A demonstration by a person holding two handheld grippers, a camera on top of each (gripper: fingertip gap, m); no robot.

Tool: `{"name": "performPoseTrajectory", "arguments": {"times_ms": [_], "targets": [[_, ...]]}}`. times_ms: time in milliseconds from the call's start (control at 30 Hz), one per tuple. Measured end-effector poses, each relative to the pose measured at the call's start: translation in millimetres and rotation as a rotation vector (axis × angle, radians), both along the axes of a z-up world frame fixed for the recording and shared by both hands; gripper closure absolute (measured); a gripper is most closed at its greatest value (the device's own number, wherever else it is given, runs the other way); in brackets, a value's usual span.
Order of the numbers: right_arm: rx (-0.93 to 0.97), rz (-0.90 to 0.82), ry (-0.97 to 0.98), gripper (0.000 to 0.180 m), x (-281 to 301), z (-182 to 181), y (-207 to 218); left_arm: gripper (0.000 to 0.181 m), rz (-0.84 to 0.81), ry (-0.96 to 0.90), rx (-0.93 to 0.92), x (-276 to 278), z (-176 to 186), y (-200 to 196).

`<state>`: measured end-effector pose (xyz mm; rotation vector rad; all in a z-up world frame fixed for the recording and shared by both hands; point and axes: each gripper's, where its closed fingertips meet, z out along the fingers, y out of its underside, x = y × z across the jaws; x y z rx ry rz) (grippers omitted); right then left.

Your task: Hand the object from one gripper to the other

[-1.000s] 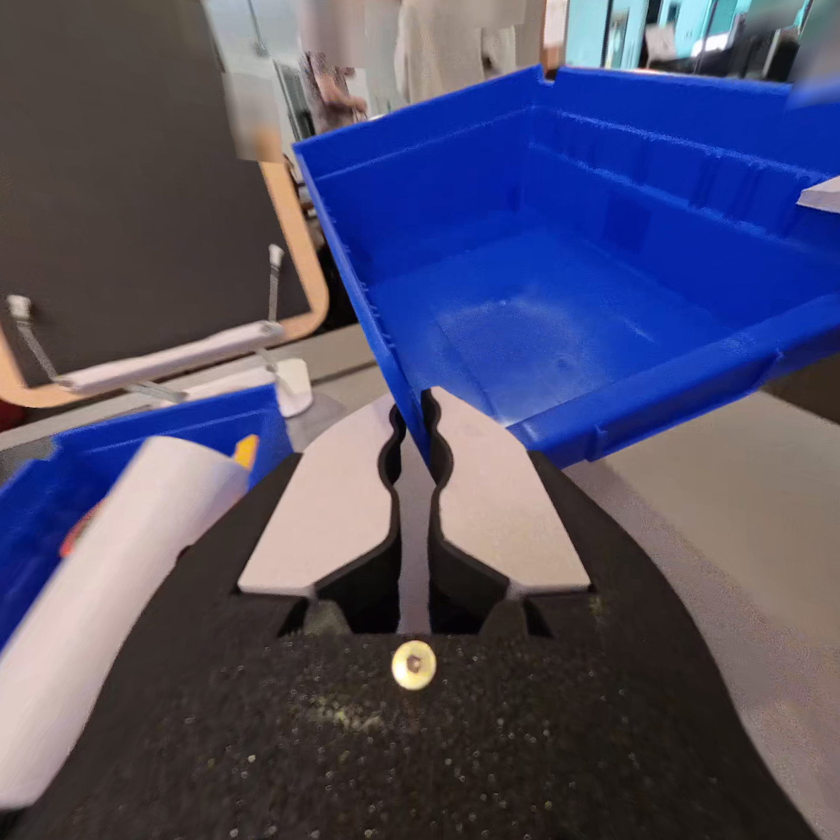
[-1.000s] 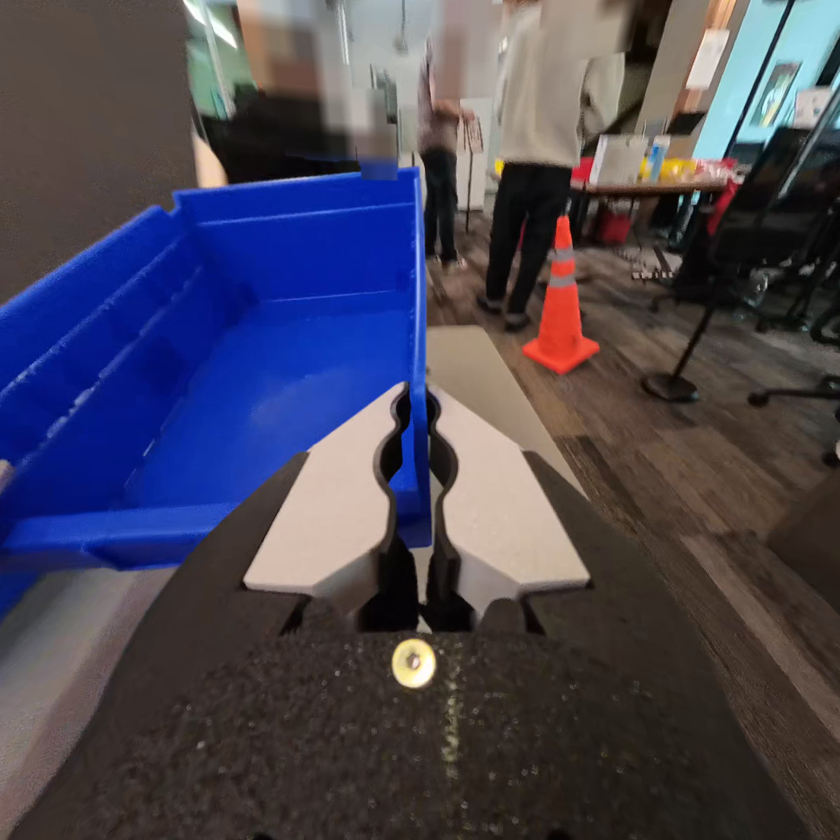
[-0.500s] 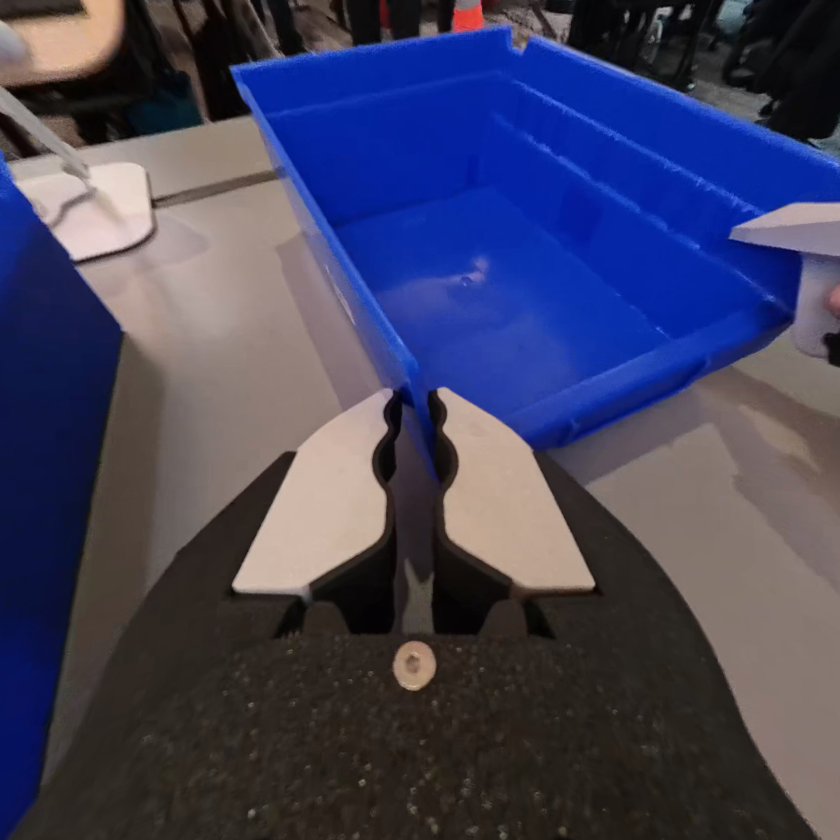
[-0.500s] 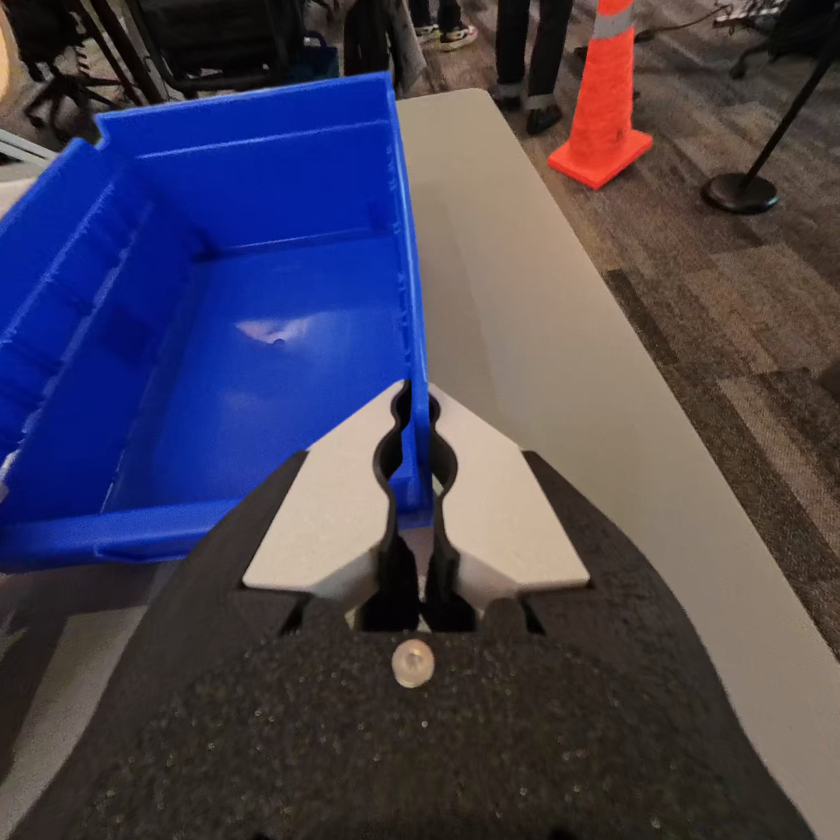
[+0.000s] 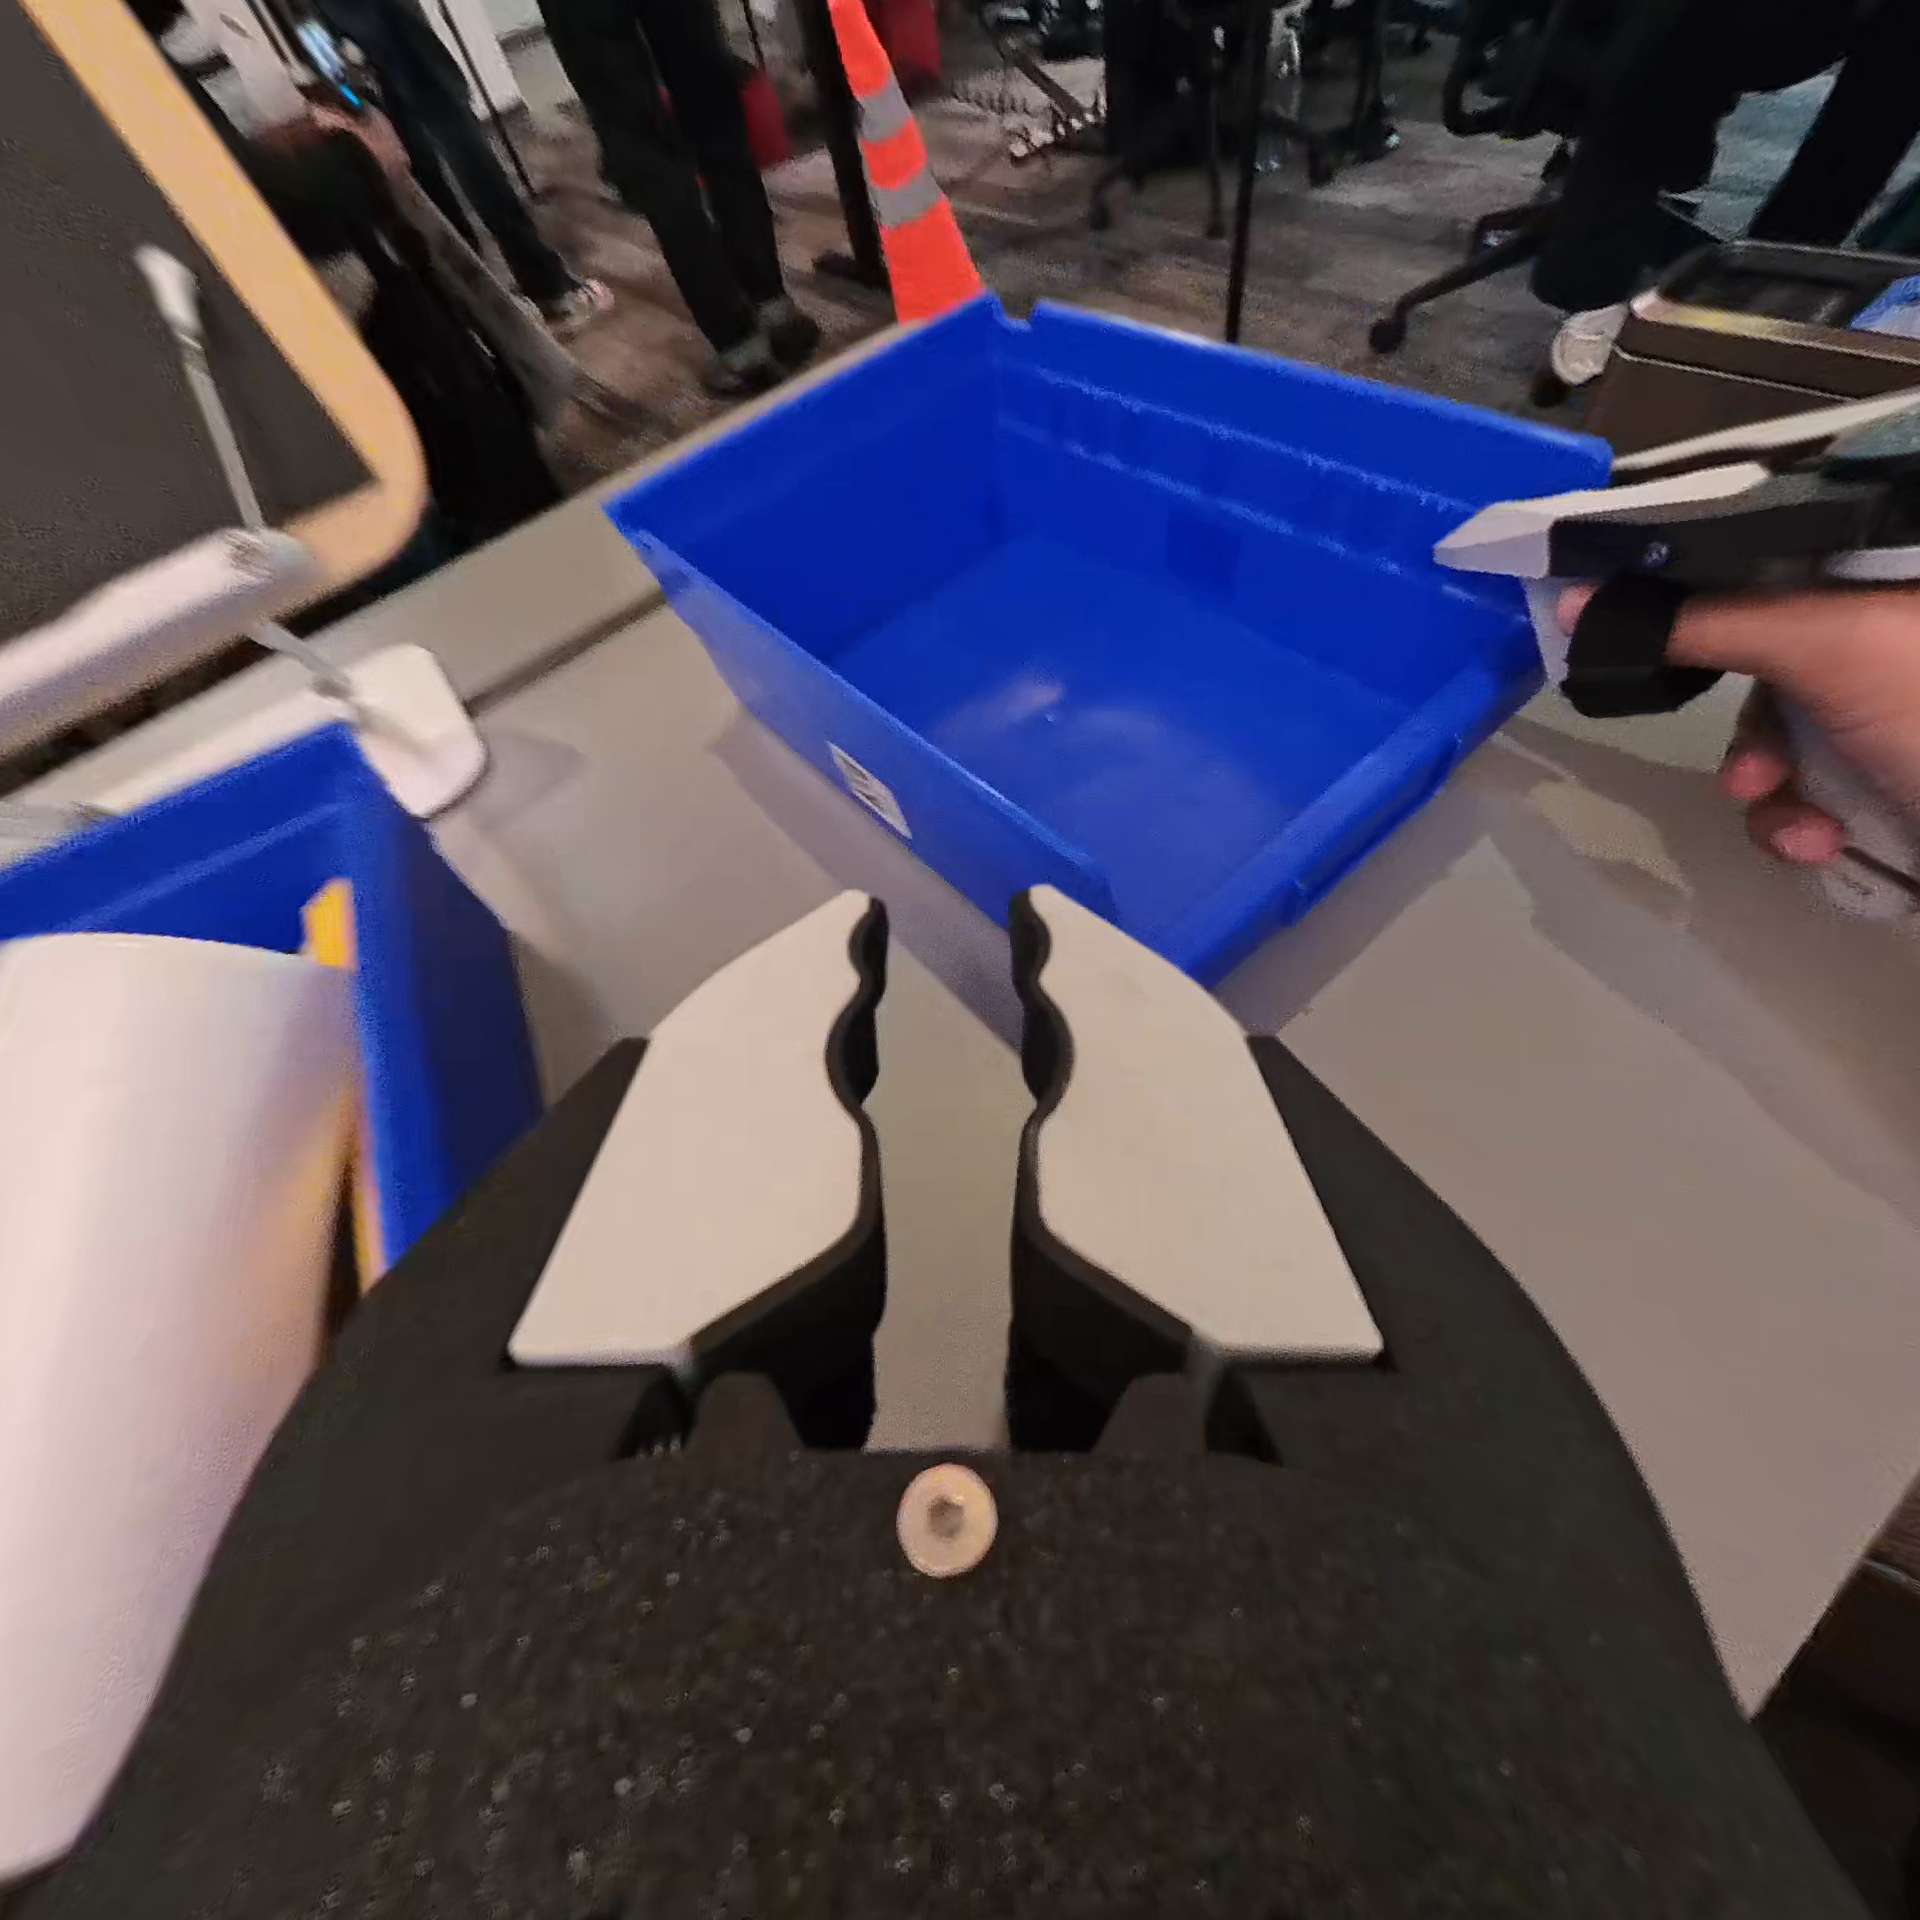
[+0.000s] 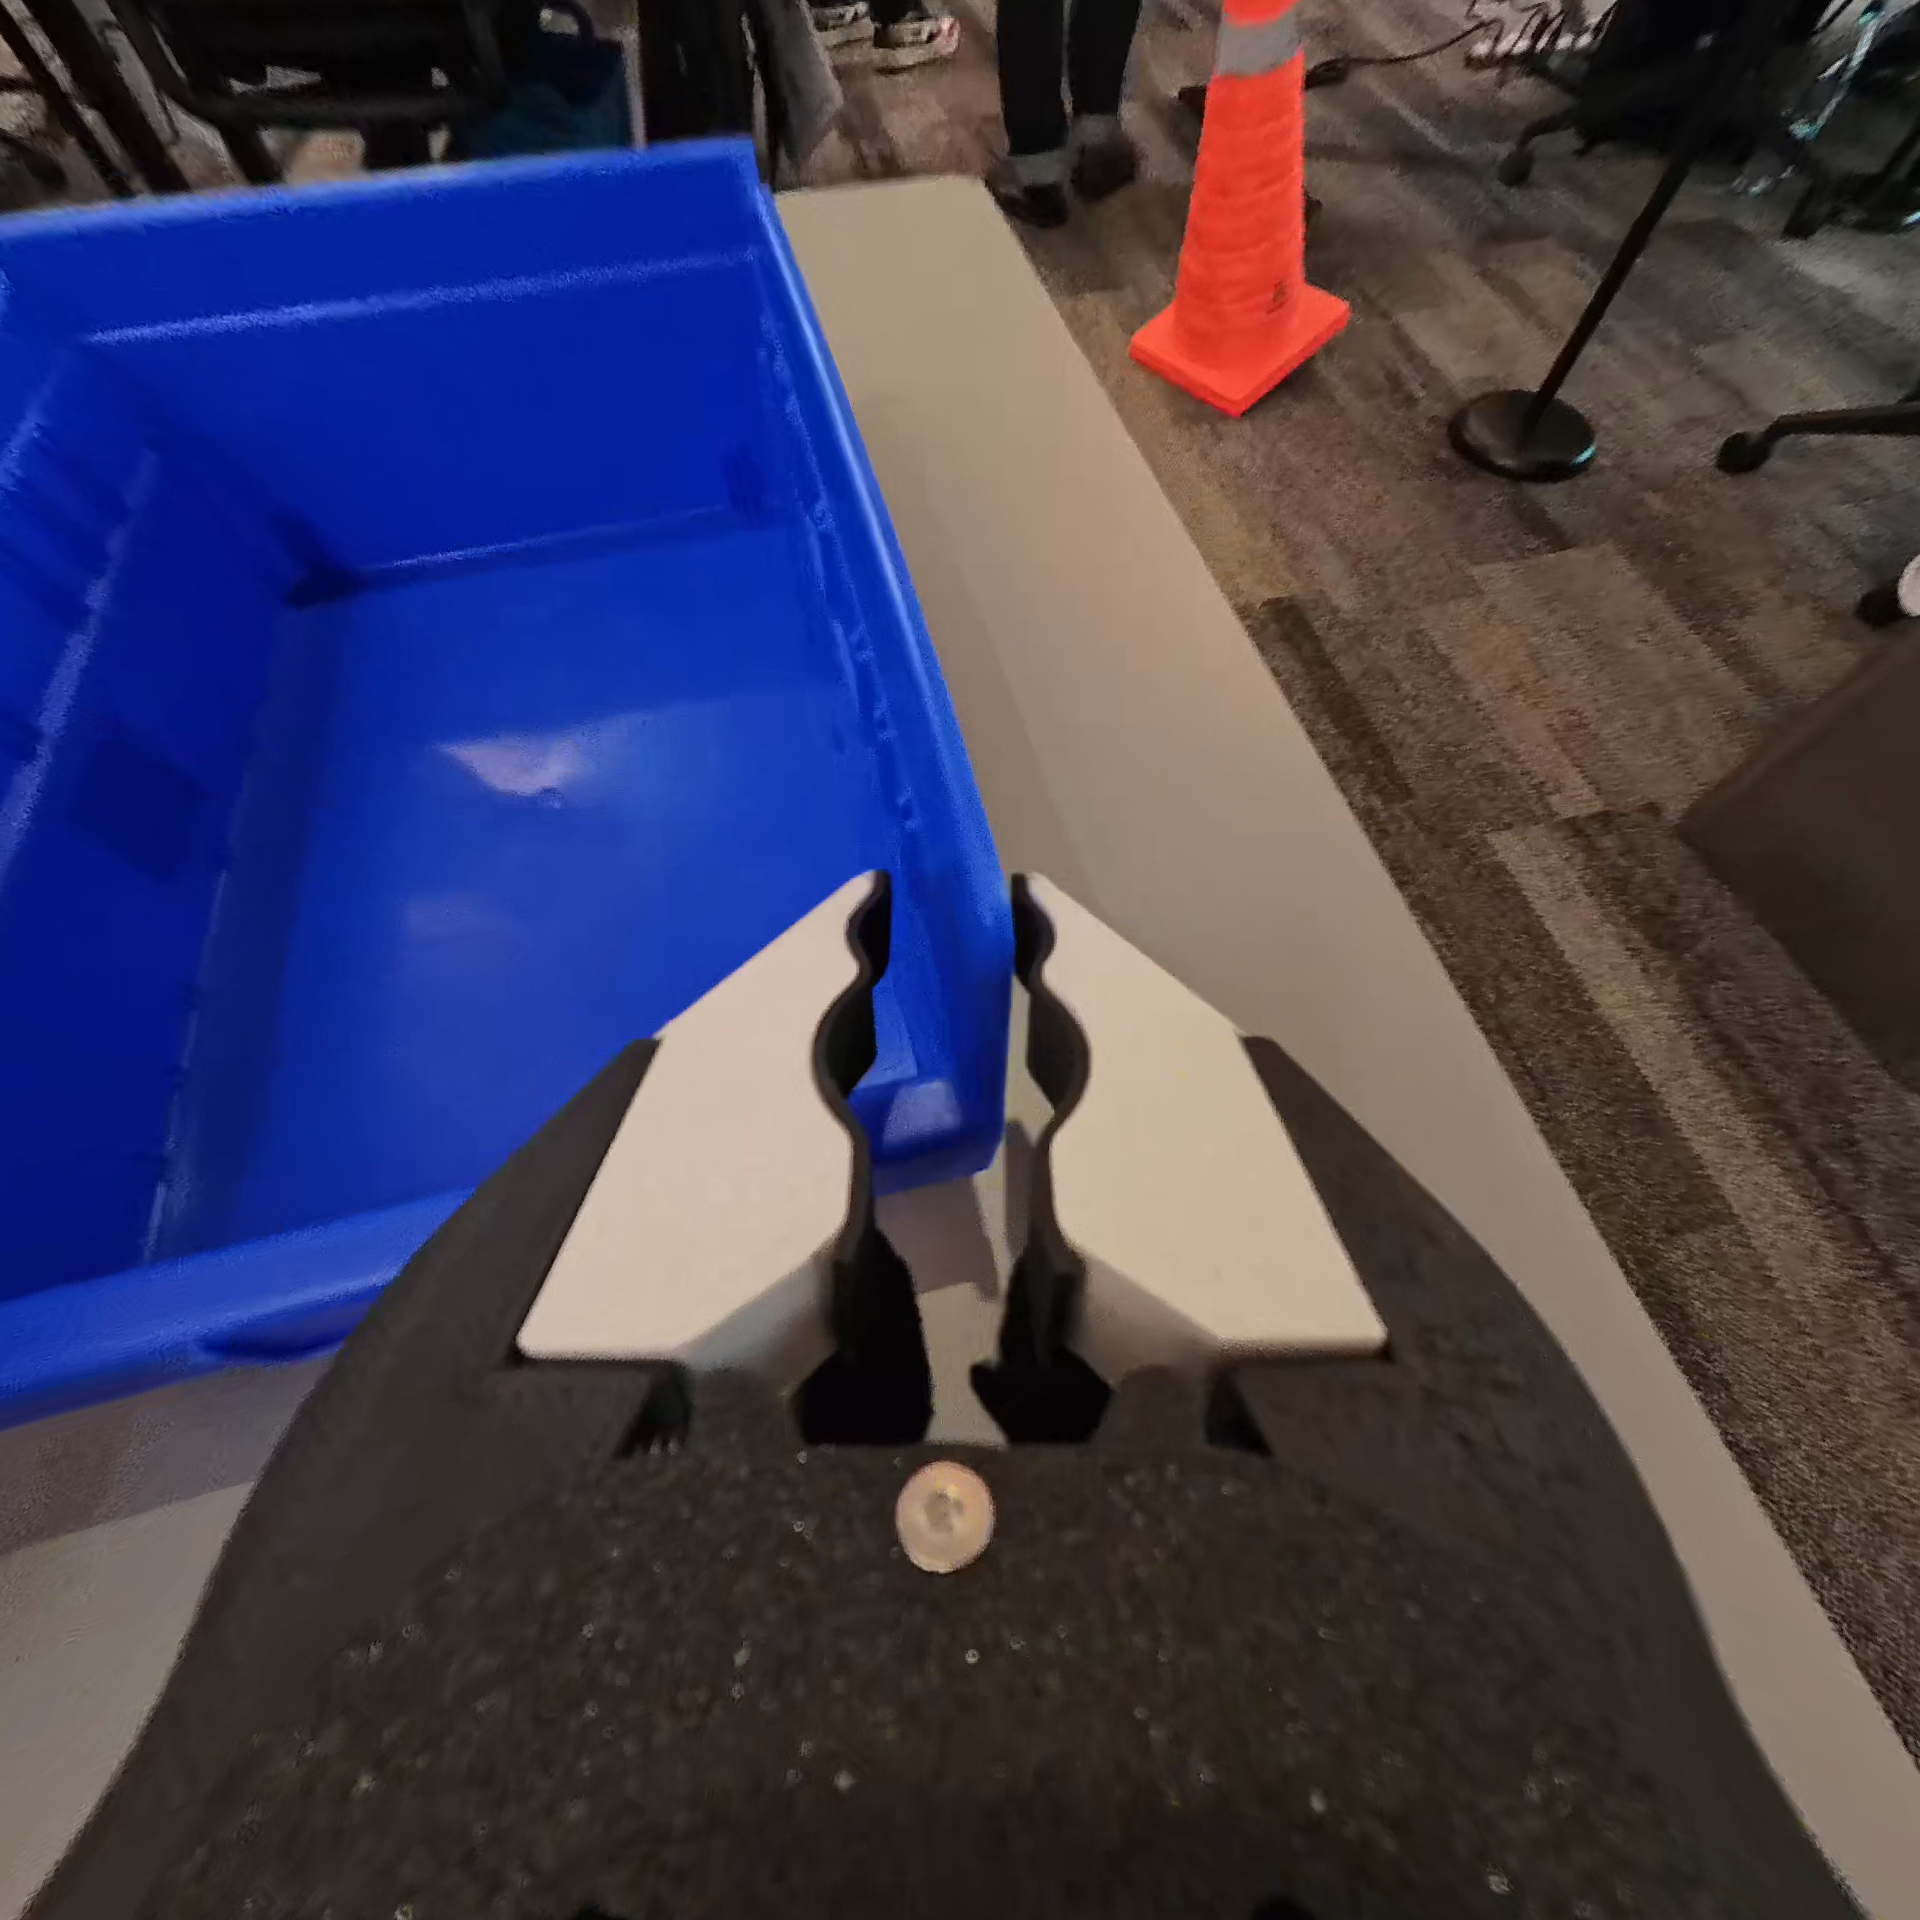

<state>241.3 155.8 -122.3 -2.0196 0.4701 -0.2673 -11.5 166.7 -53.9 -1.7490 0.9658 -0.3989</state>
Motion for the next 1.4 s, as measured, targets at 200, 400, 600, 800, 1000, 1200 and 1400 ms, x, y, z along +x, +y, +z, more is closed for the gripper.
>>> {"name": "performPoseTrajectory", "arguments": {"times_ms": [200,400,600,800,1000,1200,1400], "targets": [[0.149,-0.006,-0.073,0.149,-32,73,-7,0.158,0.031,-0.048,0.031,-55,43,2],[0.385,0.319,-0.069,0.147,-172,163,12,0.156,0.11,-0.067,0.1,-160,43,22],[0.181,0.613,0.008,0.14,-336,80,50,0.142,0.409,-0.075,0.169,-318,-8,87],[0.149,0.613,0.12,0.125,-411,8,55,0.138,0.32,-0.133,-0.046,-330,-57,106],[0.095,0.383,-0.092,0.158,-394,-10,61,0.17,0.287,-0.22,-0.113,-309,-67,120],[0.073,0.288,-0.145,0.173,-387,-8,61,0.178,0.376,-0.162,-0.088,-312,-67,122],[0.08,0.295,-0.121,0.176,-398,3,65,0.178,0.404,-0.146,-0.045,-326,-53,115]]}}
